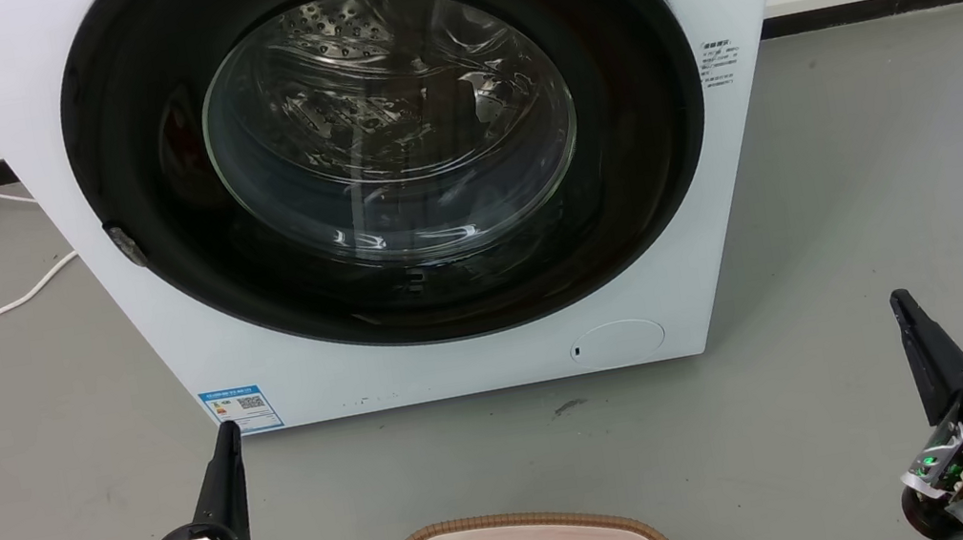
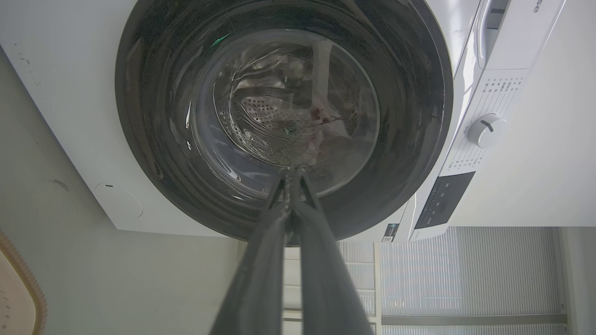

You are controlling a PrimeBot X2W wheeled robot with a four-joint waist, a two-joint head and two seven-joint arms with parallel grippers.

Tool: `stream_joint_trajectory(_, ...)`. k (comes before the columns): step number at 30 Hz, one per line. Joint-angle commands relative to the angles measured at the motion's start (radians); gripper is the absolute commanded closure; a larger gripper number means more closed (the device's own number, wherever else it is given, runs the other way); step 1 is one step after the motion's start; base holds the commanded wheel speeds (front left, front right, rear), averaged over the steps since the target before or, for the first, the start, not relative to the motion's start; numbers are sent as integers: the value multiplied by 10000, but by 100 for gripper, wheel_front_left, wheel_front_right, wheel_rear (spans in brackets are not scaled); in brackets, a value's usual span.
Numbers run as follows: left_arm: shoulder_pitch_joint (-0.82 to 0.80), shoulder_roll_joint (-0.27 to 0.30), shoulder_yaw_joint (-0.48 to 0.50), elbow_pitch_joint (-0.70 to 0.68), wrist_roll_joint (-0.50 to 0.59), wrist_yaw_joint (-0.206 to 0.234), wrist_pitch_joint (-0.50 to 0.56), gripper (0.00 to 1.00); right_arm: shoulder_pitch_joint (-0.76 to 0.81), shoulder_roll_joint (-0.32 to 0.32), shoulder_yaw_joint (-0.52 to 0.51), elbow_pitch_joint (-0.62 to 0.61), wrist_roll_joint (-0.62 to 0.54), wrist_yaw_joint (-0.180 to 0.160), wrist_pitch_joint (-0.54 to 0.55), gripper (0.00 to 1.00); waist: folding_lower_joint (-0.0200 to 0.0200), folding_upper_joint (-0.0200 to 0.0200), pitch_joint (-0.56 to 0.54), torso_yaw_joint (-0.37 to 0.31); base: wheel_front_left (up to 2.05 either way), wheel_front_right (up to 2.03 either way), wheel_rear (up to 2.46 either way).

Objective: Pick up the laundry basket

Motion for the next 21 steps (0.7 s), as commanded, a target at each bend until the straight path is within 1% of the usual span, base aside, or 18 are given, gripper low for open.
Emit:
stream_joint_trajectory(1,-108,-13,33,9,29,-32,45,100,-116,35,-14,7,-41,0,41,100,0,-1,0,0,0,0,0)
stream_joint_trajectory(21,-109,-20,50,9,42,-32,39,100,-120,57,-44,8,-73,0,57,100,0,-1,0,0,0,0,0)
